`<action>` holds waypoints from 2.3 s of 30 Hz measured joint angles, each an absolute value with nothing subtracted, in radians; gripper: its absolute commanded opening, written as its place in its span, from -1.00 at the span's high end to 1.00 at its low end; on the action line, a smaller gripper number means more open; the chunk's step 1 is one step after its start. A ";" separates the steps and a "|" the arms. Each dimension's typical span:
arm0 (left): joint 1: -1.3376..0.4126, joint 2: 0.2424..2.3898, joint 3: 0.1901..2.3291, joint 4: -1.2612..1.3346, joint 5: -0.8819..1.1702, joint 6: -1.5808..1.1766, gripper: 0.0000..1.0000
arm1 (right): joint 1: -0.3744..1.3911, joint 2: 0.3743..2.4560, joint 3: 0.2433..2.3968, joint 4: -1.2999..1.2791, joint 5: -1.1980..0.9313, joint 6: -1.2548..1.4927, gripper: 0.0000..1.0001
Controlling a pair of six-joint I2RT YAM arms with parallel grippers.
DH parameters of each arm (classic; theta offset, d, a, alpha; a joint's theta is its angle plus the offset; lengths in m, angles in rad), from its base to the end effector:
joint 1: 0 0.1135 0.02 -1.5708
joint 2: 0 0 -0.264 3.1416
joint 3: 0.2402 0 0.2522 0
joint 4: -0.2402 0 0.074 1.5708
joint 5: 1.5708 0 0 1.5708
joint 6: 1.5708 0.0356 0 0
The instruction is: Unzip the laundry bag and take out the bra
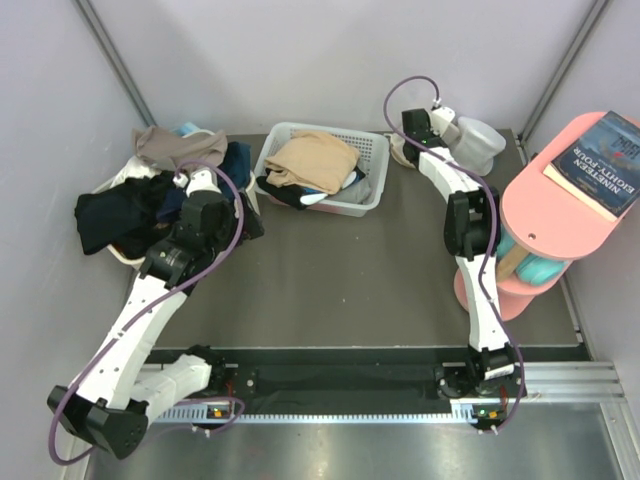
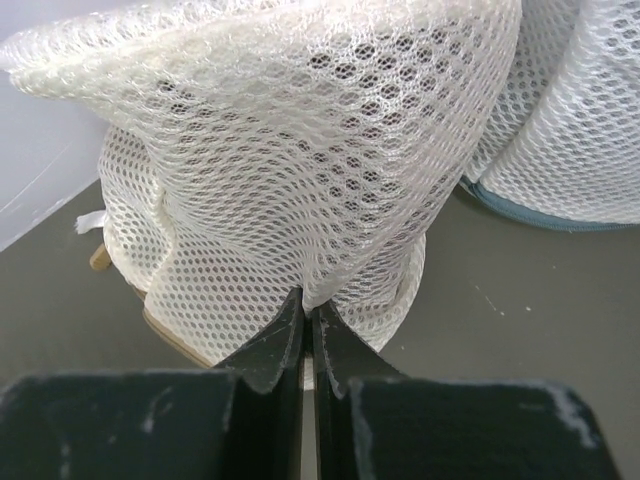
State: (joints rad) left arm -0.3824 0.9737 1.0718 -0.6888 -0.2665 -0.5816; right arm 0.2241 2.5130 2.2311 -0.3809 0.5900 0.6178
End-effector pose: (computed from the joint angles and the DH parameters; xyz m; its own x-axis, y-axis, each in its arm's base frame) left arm 0.1885 -0.0657 0.3552 -0.5180 -0.3629 -0.7746 -0.1526 0.9302 -0.3337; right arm 0.5574 0.1067 0.1945 -0.3483 0.4143 -0.8409 0.5456 0.8191 0.1775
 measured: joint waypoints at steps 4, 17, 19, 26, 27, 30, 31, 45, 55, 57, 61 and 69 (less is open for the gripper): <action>-0.382 0.957 1.073 -0.701 -0.266 -0.581 -0.98 | 0.226 2.497 2.172 -0.324 0.618 0.583 1.00; -0.382 0.957 1.157 -0.727 -0.254 -0.574 -0.98 | 0.427 2.072 1.937 -0.121 0.951 0.333 1.00; -0.382 0.955 1.179 -0.732 -0.252 -0.573 -0.98 | 0.477 1.963 1.911 -0.082 0.973 0.293 1.00; -0.382 0.911 1.230 -0.781 -0.245 -0.571 -0.98 | 0.632 1.603 1.741 -0.062 0.977 0.266 1.00; -0.382 0.898 1.231 -0.791 -0.247 -0.570 -0.98 | 0.664 1.556 1.715 -0.086 0.965 0.274 1.00; -0.382 0.849 1.231 -0.827 -0.252 -0.566 -0.98 | 0.764 1.433 1.649 -0.171 0.901 0.322 1.00; -0.382 0.836 1.231 -0.836 -0.252 -0.566 -0.98 | 0.796 1.391 1.621 -0.207 0.869 0.347 1.00; -0.382 0.640 1.140 -0.948 -0.249 -0.577 -0.81 | 0.976 1.206 1.098 -0.467 0.355 0.644 0.77; -0.390 0.702 0.910 -0.890 -0.078 -0.581 -0.70 | 0.723 1.570 1.214 -0.517 0.258 0.529 -0.99; -0.407 0.727 0.903 -0.853 -0.042 -0.587 -0.70 | 0.682 1.533 1.225 -0.538 0.268 0.527 -1.00; -0.488 0.755 0.902 -0.760 -0.007 -0.603 -0.71 | 0.650 1.356 1.201 -0.594 0.263 0.545 -1.00; -0.940 1.042 0.934 -0.527 -0.086 -0.611 -0.86 | 0.592 1.002 1.098 -0.721 0.278 0.638 -0.99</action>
